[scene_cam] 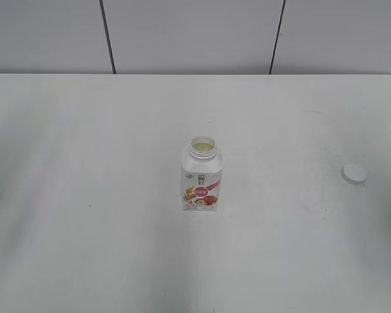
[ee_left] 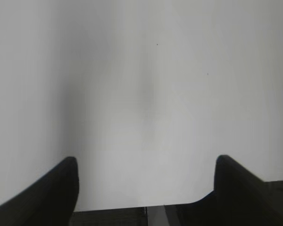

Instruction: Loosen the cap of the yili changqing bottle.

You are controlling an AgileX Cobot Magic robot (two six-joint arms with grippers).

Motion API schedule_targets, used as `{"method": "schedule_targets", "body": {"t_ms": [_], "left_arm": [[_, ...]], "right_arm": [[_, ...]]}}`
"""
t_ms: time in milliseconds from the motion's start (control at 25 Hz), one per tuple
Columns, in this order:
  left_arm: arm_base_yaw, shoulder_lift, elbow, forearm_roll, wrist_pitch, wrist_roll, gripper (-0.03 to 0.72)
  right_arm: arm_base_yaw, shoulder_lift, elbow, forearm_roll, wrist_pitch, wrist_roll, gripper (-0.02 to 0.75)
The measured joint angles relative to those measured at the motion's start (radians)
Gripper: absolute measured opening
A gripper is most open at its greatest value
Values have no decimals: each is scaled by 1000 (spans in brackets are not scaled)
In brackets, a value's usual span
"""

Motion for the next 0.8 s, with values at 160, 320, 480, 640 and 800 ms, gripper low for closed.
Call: {"method": "schedule_targets", "body": {"t_ms": [160,320,480,640,800], "left_arm": [[0,-190,133,-1,-28,1,533],[0,-433,256,-1,-82,1,530],[0,-640,380,10,-171,23,530],[0,-817,478,13,-186,36,530],[0,-960,502,18,-166,43,530]], "right_arm": [[0,-135,94,-47,0,0,554],[0,-289,183,-102,1,-1,554],[0,-444,263,-114,-47,-6,554],[0,-606,313,-117,-71,-15,554],[0,-758,339,-118,-71,-16,554]]}}
